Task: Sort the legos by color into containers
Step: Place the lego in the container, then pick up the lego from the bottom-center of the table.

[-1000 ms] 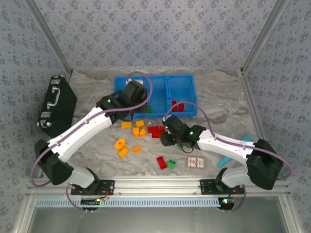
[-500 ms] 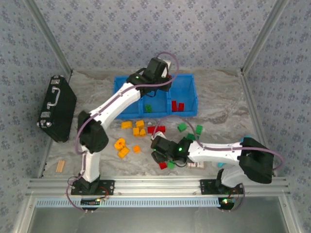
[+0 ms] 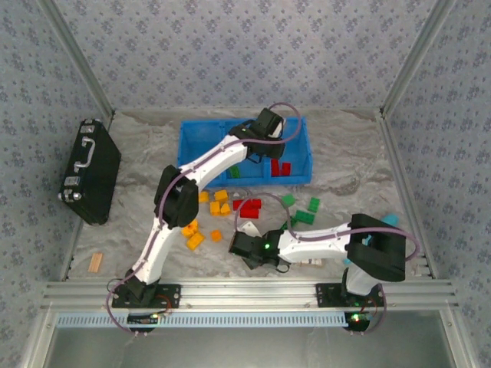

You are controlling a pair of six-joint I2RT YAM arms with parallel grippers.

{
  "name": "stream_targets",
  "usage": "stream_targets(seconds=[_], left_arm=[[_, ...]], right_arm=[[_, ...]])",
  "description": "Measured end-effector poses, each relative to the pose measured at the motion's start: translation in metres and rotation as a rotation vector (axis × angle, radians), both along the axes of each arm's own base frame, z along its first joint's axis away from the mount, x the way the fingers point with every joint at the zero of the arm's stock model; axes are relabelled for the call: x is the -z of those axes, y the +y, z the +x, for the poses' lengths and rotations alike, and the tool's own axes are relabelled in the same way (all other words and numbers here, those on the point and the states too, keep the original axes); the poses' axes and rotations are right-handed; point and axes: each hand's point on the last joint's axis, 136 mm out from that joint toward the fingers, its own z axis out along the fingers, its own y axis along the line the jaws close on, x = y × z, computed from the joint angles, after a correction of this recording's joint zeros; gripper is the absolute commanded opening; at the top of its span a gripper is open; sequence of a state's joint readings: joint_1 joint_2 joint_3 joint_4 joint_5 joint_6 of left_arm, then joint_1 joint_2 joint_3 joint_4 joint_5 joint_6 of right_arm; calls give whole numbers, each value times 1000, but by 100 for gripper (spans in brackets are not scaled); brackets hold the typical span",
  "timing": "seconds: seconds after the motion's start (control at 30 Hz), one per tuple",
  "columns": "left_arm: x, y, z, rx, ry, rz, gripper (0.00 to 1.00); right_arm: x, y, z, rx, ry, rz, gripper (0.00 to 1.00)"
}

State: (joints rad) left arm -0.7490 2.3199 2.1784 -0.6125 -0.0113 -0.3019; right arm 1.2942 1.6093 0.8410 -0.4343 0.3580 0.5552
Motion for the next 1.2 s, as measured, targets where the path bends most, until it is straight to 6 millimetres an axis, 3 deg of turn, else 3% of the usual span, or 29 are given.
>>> stream_targets(seconds=[0.2,0.53,0.63,0.73,0.87,0.97,1.07,1.2], left_arm=[[-3,-2,3,0,-6,-5,47],[-5,0,2,13,-12,13,54],[-23,5,-1,18,-34,14,55],[-63,12,-5,18,-95,-9,55],[-128,30,-18,12,-198,-58,56],[-157,51,-35,-1,-246,-71,56],[-161,74,-51,-21,-260,-44,57],[-129,109,-72,-54,-227,51,57]], right_arm=[[2,2,1,1,-4,-19,65],[3,4,1,-1,-4,-28,63],[3,3,1,4,-3,-27,63],[3,3,1,12,0,-25,58],[3,5,-2,26,18,-8,46],[4,7,-3,32,26,2,41],[3,7,-3,36,27,5,37],[2,6,0,47,28,5,33]])
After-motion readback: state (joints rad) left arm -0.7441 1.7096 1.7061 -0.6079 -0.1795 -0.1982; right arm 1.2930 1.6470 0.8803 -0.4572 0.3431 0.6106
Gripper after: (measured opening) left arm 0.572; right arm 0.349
